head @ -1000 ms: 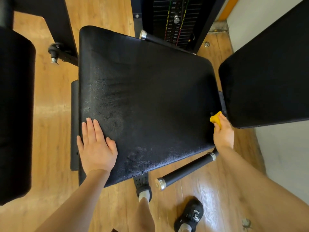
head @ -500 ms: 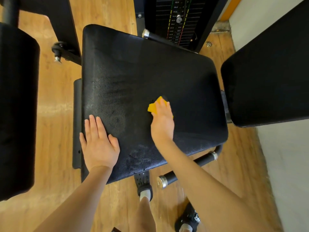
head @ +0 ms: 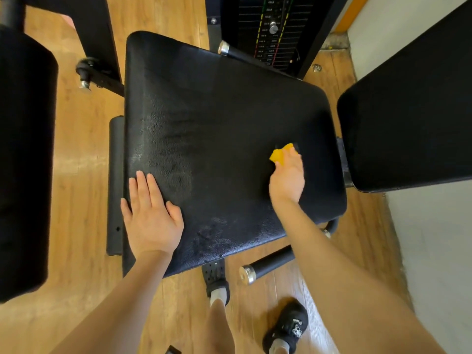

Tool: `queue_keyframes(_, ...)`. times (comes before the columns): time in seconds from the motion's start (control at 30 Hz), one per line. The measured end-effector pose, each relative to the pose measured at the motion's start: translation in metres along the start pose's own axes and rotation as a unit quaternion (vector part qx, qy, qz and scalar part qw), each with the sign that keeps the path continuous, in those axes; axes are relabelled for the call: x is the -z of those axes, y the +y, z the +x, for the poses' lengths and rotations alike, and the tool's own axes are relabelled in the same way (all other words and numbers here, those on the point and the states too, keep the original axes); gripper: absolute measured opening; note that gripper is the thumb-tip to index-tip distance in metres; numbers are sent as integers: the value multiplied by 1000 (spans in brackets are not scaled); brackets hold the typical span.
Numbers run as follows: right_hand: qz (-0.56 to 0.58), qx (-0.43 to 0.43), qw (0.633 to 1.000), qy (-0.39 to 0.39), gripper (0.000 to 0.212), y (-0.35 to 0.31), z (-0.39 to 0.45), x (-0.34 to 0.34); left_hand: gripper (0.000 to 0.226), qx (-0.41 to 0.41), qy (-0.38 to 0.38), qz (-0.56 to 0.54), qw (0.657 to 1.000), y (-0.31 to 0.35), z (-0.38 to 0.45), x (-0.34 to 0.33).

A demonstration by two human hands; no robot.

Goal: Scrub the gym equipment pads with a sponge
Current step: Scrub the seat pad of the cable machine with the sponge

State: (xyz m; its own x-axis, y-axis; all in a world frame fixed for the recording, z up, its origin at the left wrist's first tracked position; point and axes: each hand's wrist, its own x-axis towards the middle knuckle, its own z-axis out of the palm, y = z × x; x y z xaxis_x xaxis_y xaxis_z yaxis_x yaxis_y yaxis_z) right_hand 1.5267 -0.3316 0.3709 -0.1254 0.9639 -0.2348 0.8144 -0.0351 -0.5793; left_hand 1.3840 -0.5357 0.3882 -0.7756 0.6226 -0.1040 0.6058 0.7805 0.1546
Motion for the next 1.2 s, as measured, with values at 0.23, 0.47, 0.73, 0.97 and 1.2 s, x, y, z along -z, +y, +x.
queue_keyframes(0.23, 0, 253, 952, -174, 49, -86, -83, -64, 66, 3, 5, 2, 1000, 1, 0, 3)
queue_keyframes(0.47, 126, 175, 972, -97, 31, -56, -40, -20, 66, 3, -3, 8, 1000, 1, 0, 4)
queue_keyframes(0.73, 4, 64, 998, -30, 42, -68, -33, -42, 65, 3, -28, 14, 1000, 1, 3, 6)
queue_keyframes(0.97, 0, 317, 932, -175, 44, -141, -101, -82, 76, -16, -22, -12, 1000, -6, 2, 4)
queue_keyframes(1.2, 7, 341, 917, -205, 42, -135, -65, -56, 69, 57, -10, -205, 977, -25, -21, 15)
